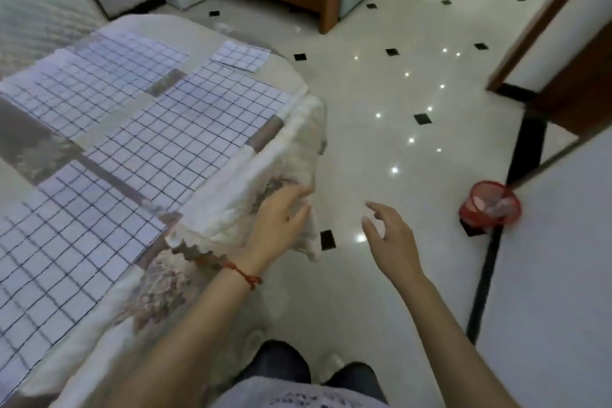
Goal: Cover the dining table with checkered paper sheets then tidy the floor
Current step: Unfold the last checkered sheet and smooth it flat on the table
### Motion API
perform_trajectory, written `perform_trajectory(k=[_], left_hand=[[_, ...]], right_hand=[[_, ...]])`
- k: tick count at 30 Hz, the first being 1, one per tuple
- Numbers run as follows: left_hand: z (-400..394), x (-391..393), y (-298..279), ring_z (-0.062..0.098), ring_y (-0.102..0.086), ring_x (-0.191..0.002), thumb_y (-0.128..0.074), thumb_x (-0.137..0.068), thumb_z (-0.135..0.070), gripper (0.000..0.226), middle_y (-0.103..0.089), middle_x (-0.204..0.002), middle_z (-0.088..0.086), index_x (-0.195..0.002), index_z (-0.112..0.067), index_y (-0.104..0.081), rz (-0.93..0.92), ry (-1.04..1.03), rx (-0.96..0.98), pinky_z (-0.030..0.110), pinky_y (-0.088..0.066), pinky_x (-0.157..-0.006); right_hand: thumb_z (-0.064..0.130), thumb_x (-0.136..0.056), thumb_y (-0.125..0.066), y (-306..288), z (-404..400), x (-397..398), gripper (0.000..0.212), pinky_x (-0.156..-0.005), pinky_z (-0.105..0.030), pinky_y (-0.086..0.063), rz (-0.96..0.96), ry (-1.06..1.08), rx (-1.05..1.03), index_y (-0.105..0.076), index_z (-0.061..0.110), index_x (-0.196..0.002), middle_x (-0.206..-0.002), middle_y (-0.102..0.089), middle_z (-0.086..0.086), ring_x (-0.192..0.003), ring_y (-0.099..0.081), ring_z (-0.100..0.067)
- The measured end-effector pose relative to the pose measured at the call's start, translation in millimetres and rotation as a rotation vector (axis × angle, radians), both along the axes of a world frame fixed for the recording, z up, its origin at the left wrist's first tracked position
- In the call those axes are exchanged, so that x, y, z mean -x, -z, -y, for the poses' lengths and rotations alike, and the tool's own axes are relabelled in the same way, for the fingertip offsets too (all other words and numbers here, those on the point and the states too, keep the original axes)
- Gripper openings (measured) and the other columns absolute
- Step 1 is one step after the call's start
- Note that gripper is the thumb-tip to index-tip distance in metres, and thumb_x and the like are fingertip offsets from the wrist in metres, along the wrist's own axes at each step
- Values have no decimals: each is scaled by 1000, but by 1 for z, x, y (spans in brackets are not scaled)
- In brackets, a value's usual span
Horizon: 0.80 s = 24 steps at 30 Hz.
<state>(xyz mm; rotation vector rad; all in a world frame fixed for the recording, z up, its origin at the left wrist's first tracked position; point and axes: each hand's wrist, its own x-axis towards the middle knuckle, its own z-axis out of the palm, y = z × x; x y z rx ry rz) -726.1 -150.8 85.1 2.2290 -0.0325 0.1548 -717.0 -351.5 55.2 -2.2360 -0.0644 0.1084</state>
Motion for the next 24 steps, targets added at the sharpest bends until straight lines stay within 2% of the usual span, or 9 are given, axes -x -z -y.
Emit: perform_trajectory(k=[3,7,9,10,12,14,16,19,24], left_hand=[[37,-5,29,12,-52,-101,-53,-91,-11,26,-59,-112,4,-116,-6,-61,-158,116,44,16,-37,-85],[53,-24,89,25,-59,-98,-50,-93,-9,28,-60,-113,15,-117,4,-56,-547,128,156,28,-51,-82],[52,-36,122,31,-61,-98,-50,-92,-5,24,-63,-108,21,-109,11,-58,-653,125,139,42,-49,-92],[52,-41,138,27,-60,-96,-51,-92,-5,21,-64,-103,19,-104,9,-60,-703,110,115,41,-47,-92],[50,-54,164,20,-52,-82,-52,-90,-2,11,-59,-86,13,-84,-1,-61,-793,64,85,31,-44,-78],[51,-74,185,16,-43,-69,-49,-89,1,21,-50,-74,6,-71,-9,-51,-872,49,63,23,-39,-60],[54,-100,199,16,-40,-61,-45,-91,-1,27,-48,-68,5,-66,-10,-47,-966,-2,58,24,-34,-53],[69,-146,205,17,-49,-66,-44,-95,-15,25,-55,-74,6,-73,-9,-53,-1059,-74,105,22,-37,-54],[115,-251,190,19,-51,-76,-43,-96,-19,25,-58,-84,8,-77,-9,-56,-1000,97,102,24,-36,-57]], right_hand=[[26,-95,-48,32,58,21,36,-95,-23,-38,-134,105,-6,-50,18,-130,-132,-52,0,-117,-50,-13],[26,-94,-50,73,114,38,37,-93,-21,-36,-328,291,-54,-50,15,-130,-132,-53,-3,-109,-52,-14],[25,-94,-50,90,136,37,38,-92,-22,-37,-414,390,-85,-51,13,-130,-132,-54,-6,-104,-52,-14],[25,-95,-49,98,146,34,37,-91,-23,-38,-457,432,-97,-51,13,-130,-132,-54,-8,-102,-52,-14],[26,-95,-48,113,162,21,37,-91,-26,-39,-527,510,-118,-51,13,-129,-131,-55,-10,-102,-53,-15],[26,-95,-48,124,176,-2,36,-95,-30,-41,-564,582,-143,-51,12,-128,-130,-56,-12,-108,-56,-22],[24,-95,-48,130,187,-33,36,-98,-35,-42,-588,633,-165,-51,11,-128,-129,-56,-14,-111,-57,-27],[22,-96,-46,135,205,-79,37,-96,-35,-41,-628,684,-184,-49,7,-130,-130,-55,-15,-107,-59,-30],[19,-96,-47,145,231,-144,36,-96,-39,-43,-706,748,-190,-49,2,-128,-129,-54,-18,-105,-60,-33]])
